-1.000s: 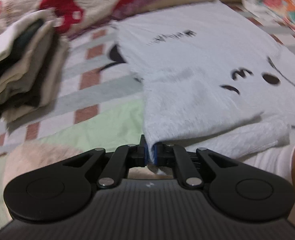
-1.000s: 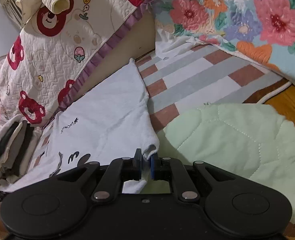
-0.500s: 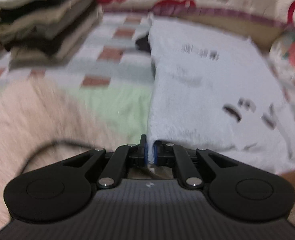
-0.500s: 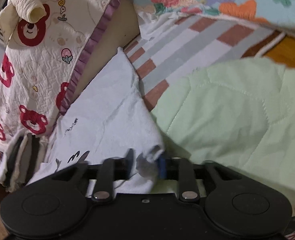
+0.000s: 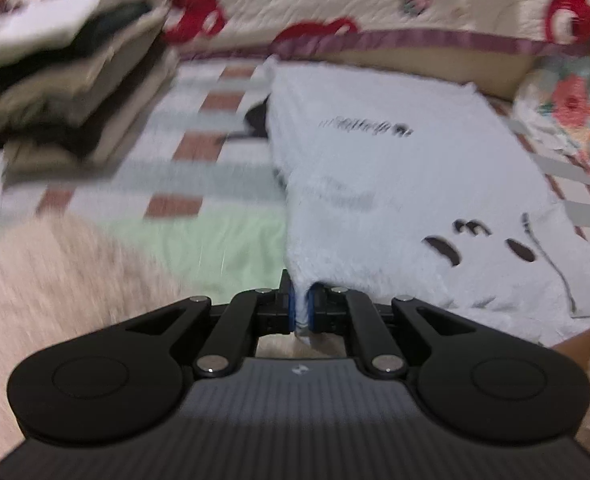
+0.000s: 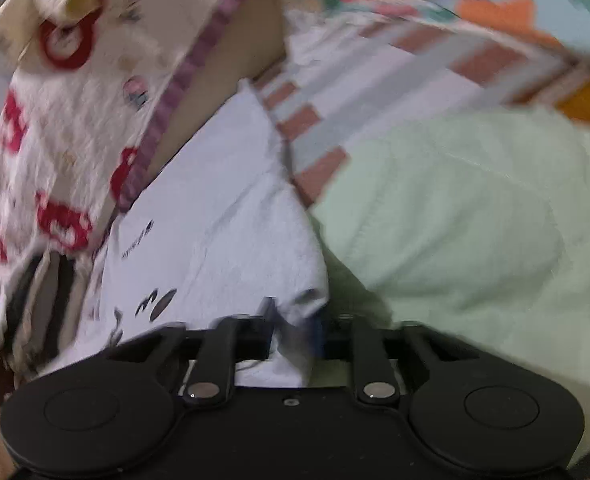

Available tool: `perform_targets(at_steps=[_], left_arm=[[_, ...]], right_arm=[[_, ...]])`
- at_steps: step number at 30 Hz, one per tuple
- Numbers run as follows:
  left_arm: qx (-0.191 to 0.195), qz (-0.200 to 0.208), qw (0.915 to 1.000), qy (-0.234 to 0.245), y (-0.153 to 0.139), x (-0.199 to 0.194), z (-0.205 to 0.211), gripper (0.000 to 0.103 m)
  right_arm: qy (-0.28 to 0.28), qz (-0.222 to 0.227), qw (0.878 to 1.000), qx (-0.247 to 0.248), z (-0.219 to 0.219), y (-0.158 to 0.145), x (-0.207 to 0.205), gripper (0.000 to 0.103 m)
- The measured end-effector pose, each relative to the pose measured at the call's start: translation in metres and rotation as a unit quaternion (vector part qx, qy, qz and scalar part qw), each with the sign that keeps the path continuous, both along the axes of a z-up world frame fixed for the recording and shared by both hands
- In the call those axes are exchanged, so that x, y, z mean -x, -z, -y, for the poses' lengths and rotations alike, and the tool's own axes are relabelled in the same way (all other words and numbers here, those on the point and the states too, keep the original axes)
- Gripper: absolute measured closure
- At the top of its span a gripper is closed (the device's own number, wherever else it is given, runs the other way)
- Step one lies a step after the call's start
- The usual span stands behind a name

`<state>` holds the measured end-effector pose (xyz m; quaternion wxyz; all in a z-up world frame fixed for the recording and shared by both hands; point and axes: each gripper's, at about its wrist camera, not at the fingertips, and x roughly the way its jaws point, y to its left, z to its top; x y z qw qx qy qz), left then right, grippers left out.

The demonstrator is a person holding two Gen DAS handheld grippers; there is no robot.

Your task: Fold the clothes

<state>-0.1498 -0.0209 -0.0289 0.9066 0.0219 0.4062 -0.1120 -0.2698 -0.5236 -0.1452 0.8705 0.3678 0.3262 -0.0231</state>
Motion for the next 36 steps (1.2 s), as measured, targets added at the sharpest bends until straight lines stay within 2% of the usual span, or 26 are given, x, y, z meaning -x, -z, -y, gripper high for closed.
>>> perform_targets(at_steps=[3,5,6,9,12,18,23,26,31,36], left_arm=[[0.048,0.040,0.9979,-0.016,-0.029,0.009,-0.012,0.098],[0.077,0.046,0.9947,-0.050,-0.034,0.013,-0.025,0.098],[0.076,0.043,0.9938,-0.070,-0.029,0.013,-0.030,0.098],[0.076,0.006,0.9923,-0.097,-0.008,0.009,-0.040,0.098],[0.076,0.028,0.9934,-0.082,-0.016,0.013,-0.036,0.098],[0.073,0.060,0.9931,-0.070,-0.031,0.019,-0.030,0.098],[0.083,0.066,0.9925,-0.060,-0.044,0.030,-0.037,0.098],[0.073,0.062,0.9944,-0.044,-0.058,0.038,-0.039,0.098],[0.052,0.030,0.9980,-0.018,-0.086,0.060,-0.038,0.098],[0.047,0.021,0.9986,-0.017,-0.081,0.036,-0.038,0.098]], right_arm=[[-0.009,0.060,0.998,0.003,-0.001,-0.034,0.000,0.092],[-0.012,0.086,0.996,0.020,-0.004,-0.056,0.002,0.093],[-0.013,0.097,0.995,0.029,-0.005,-0.066,0.003,0.093],[-0.011,0.076,0.996,0.043,-0.004,-0.065,0.001,0.093],[-0.010,0.057,0.998,0.040,-0.003,-0.059,0.001,0.093],[-0.017,0.071,0.996,0.048,-0.012,-0.066,0.007,0.093],[-0.004,0.075,0.996,0.040,-0.013,-0.081,0.023,0.093],[-0.003,0.076,0.996,0.038,-0.016,-0.094,0.035,0.093],[-0.010,0.062,0.997,0.037,-0.028,-0.136,0.058,0.093],[-0.020,0.049,0.996,0.070,-0.032,-0.147,0.050,0.093]])
